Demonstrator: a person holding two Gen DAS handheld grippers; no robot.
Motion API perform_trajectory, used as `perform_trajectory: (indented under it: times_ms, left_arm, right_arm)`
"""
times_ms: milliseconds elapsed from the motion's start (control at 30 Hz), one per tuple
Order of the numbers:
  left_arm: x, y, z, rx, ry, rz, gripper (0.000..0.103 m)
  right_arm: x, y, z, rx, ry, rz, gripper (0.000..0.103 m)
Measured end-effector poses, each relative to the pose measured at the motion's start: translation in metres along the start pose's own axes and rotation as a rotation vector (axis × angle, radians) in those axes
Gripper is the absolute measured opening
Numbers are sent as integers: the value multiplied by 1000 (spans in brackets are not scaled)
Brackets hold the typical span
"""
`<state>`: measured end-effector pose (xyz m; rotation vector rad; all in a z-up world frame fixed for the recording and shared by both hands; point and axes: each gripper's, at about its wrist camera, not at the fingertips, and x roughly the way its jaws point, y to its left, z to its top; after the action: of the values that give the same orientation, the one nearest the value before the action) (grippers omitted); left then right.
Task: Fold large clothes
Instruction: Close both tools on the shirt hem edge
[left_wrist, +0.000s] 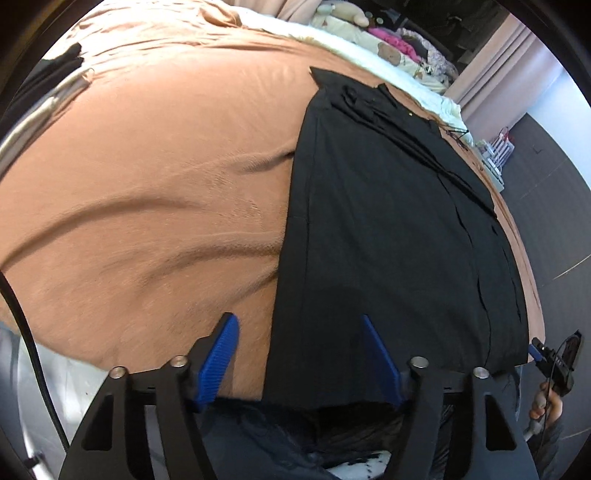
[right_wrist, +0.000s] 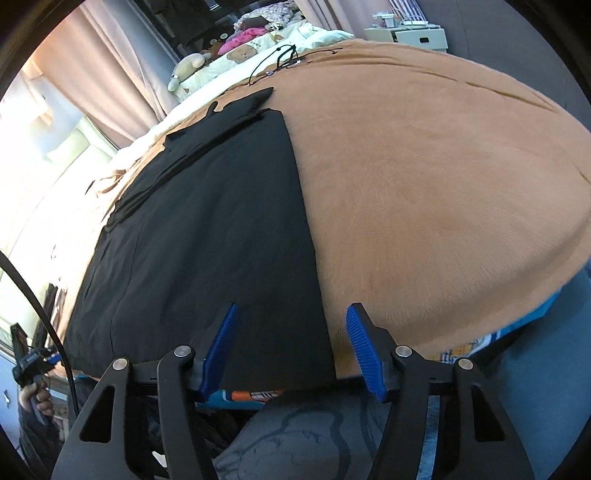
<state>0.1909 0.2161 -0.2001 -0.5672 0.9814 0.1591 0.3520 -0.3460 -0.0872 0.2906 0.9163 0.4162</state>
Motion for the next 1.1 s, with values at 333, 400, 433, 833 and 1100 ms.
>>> perform_trajectory:
  times_ms: [333,400,433,833,1100]
  left_arm:
    - [13,-4,6,-8,64,-73,57]
    - [12,-2,4,-35,78,-119,54]
    - [11,0,2,-47,81,-134,53]
    - [14,15,9,-122,73,-227,48]
    - [11,17,2,-124,74,-198,21]
  right_arm:
    - [14,-46,6,115,31,185,48]
    - [11,-58,-1,145,42,249,47]
    - [10,-62,-5,155,50,281,46]
    - [-5,-103,-40,255,5,461,43]
    - [3,-97,-50,301,-1,300,19]
